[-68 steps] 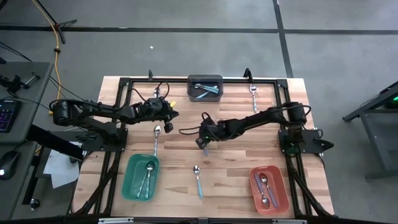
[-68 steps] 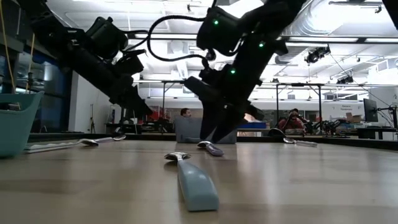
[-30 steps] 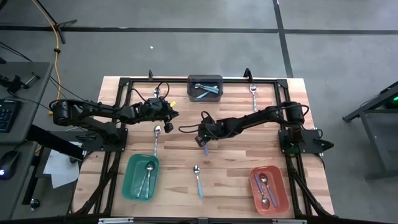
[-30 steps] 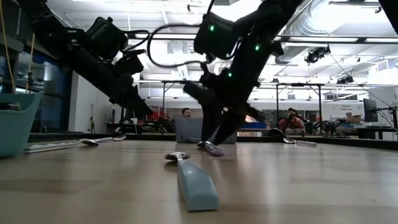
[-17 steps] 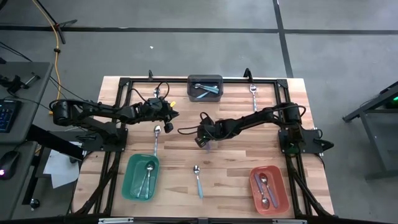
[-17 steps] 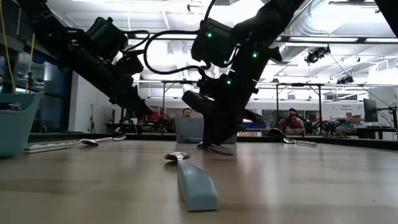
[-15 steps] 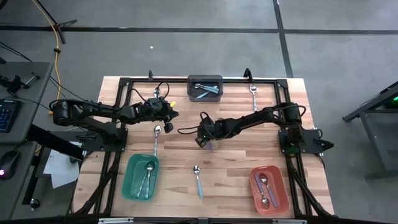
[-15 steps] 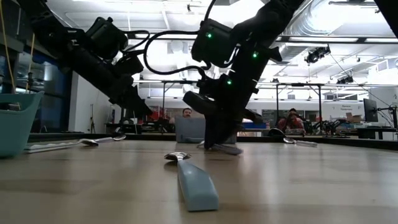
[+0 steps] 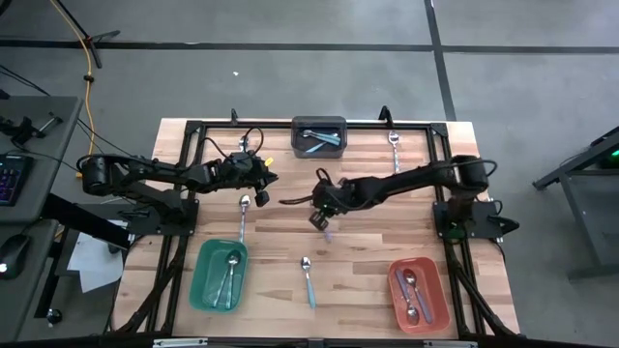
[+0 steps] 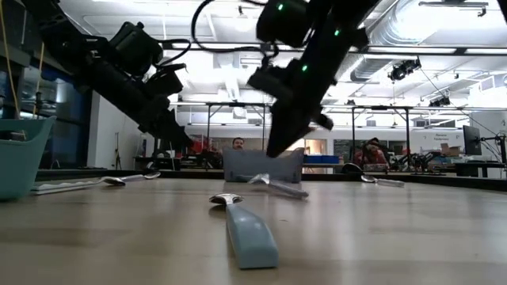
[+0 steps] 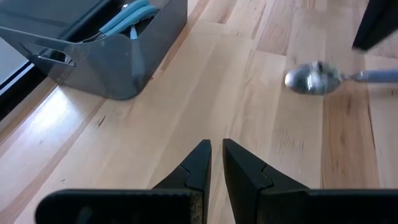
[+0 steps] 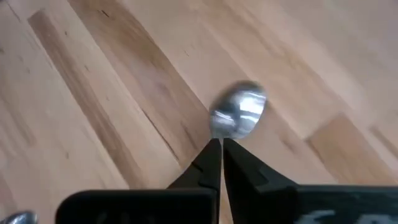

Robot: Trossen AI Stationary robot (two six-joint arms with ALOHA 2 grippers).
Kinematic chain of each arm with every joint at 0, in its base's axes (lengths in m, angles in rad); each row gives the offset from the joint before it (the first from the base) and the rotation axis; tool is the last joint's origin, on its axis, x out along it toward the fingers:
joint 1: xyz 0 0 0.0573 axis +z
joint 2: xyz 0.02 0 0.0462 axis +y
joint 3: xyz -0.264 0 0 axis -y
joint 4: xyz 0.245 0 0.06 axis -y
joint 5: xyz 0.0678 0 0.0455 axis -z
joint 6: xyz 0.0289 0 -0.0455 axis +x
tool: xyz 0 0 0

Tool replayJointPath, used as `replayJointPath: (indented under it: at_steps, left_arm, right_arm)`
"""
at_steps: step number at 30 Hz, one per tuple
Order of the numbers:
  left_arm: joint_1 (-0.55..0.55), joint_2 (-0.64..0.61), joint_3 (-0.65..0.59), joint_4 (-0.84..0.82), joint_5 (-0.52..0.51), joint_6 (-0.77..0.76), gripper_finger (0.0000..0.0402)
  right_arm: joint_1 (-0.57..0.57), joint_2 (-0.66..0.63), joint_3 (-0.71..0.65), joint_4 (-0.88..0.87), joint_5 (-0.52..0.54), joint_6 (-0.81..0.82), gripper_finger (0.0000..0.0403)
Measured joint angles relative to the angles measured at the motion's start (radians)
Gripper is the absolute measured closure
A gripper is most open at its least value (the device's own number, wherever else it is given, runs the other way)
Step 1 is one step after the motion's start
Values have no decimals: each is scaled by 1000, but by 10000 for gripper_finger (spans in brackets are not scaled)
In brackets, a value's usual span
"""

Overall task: Sort silverware by color (type)
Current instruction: Put the purple spoon into the orange bin

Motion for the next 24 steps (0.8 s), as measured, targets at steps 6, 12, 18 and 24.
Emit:
replayJointPath:
  at_steps: [6,12,18,24]
  left_arm:
    - [-1,0,0,0,0,0,367]
    - [-1,0,0,3,0,0,367]
    - [-3,0,0,4,0,-9,367]
    - [-17,0,0,2,0,-11,367]
  right_arm:
    - [61,-144,0,-153,6,31,402]
    - [131,-233,1,-251,23,157,401]
    - [149,-177,1,-209,115,156,364]
    - [103,-47,0,-76,118,155,297]
